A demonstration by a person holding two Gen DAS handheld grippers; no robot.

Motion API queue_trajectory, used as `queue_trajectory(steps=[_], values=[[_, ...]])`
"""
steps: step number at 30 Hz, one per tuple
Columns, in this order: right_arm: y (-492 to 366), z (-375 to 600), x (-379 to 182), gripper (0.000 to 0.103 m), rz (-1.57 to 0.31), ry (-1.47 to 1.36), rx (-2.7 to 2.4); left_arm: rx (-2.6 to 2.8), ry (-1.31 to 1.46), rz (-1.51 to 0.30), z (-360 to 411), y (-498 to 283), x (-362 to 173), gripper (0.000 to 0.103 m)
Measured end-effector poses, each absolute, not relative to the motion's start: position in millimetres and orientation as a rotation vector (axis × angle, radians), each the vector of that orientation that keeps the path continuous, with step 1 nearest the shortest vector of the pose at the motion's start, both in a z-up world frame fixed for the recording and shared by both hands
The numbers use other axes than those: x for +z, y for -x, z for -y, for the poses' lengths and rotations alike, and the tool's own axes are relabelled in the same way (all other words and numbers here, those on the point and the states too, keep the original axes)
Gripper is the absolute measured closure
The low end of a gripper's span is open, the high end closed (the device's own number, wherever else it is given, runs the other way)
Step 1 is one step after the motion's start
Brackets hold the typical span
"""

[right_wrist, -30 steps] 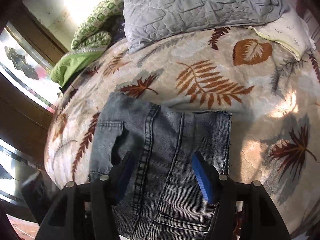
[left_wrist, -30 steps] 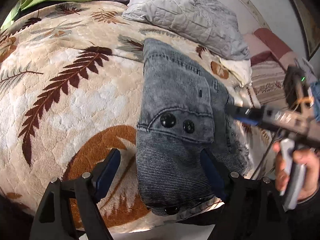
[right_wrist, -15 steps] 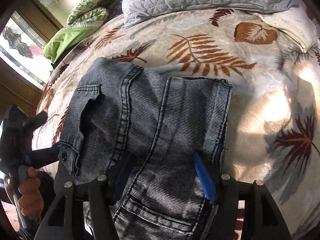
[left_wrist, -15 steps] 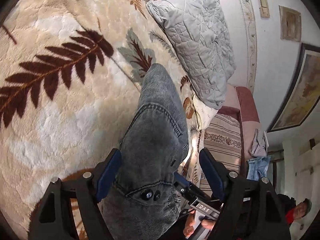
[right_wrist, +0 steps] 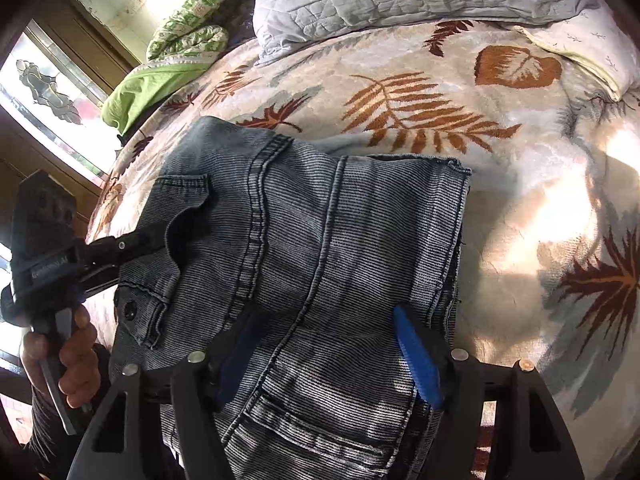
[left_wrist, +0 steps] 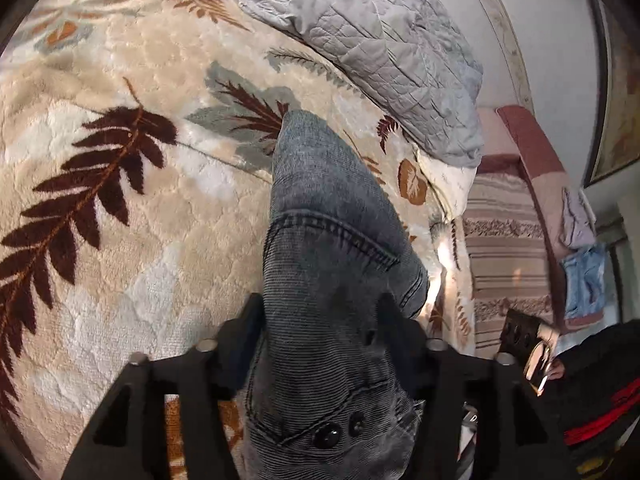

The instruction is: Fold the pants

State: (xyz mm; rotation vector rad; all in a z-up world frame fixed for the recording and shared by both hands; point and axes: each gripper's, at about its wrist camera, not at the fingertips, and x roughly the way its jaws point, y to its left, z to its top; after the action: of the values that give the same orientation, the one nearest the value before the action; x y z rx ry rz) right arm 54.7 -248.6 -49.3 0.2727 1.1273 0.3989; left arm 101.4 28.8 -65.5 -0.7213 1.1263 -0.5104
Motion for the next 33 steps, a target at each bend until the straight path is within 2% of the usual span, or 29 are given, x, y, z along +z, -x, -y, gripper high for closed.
queue_trajectory(steps=[1, 6, 7, 8, 9, 11, 14, 15, 17, 18, 19, 26, 30, 33], values=[[-53.7, 249.5, -49.2, 0.030, -1.121, -0.278, 0.406, -0.499, 0.789, -1.128, -36.0, -108.6, -68.7, 0.012], [-48.6, 257.0, -51.6, 0.030, -1.083, -0.322, 0.442, -0.550, 0.984, -1.166, -43.9, -155.6, -84.1, 0.012], [-48.3, 259.3, -52.1, 0.030, -1.078, -0.337, 0.449, -0.564, 0.981, -1.189, -38.3, -160.9, -86.5, 0.023], [-48.3, 261.9, -52.8, 0.030, -1.073, -0.354, 0.458, -0.586, 0.949, -1.194, -29.5, -164.8, -85.7, 0.043], [-48.2, 264.6, -53.6, 0.030, -1.070, -0.372, 0.467, -0.568, 0.829, -1.205, -17.7, -166.6, -81.1, 0.082], [-48.7, 268.5, -54.8, 0.030, -1.066, -0.405, 0.479, -0.533, 0.592, -1.168, 0.6, -160.1, -66.9, 0.086], [-48.8, 270.7, -56.2, 0.030, -1.060, -0.419, 0.491, -0.501, 0.484, -1.134, 5.5, -153.9, -60.2, 0.086], [-48.7, 270.0, -56.0, 0.030, -1.060, -0.416, 0.491, -0.489, 0.469, -1.129, 5.6, -153.6, -61.0, 0.083], [-48.4, 270.4, -55.4, 0.030, -1.063, -0.415, 0.493, -0.434, 0.435, -1.116, 2.4, -147.8, -57.4, 0.057], [-48.3, 272.1, -53.6, 0.030, -1.063, -0.428, 0.496, -0.402, 0.435, -1.120, -2.1, -142.8, -54.5, 0.033], [-49.3, 277.3, -51.4, 0.030, -1.070, -0.459, 0.495, -0.384, 0.457, -1.112, -10.4, -134.8, -50.9, 0.029], [-72.7, 287.4, -7.3, 0.030, -1.016, -0.665, 0.668, -0.479, 0.406, -1.060, -14.0, -46.4, -26.4, 0.029], [-115.3, 280.4, -34.0, 0.028, -1.073, -0.804, 0.680, -0.381, 0.150, -1.153, 23.1, -26.0, -59.6, 0.027], [-122.5, 295.8, -67.2, 0.060, -1.126, -0.961, 0.578, -0.361, 0.148, -1.128, 21.9, -20.5, -55.2, 0.026]])
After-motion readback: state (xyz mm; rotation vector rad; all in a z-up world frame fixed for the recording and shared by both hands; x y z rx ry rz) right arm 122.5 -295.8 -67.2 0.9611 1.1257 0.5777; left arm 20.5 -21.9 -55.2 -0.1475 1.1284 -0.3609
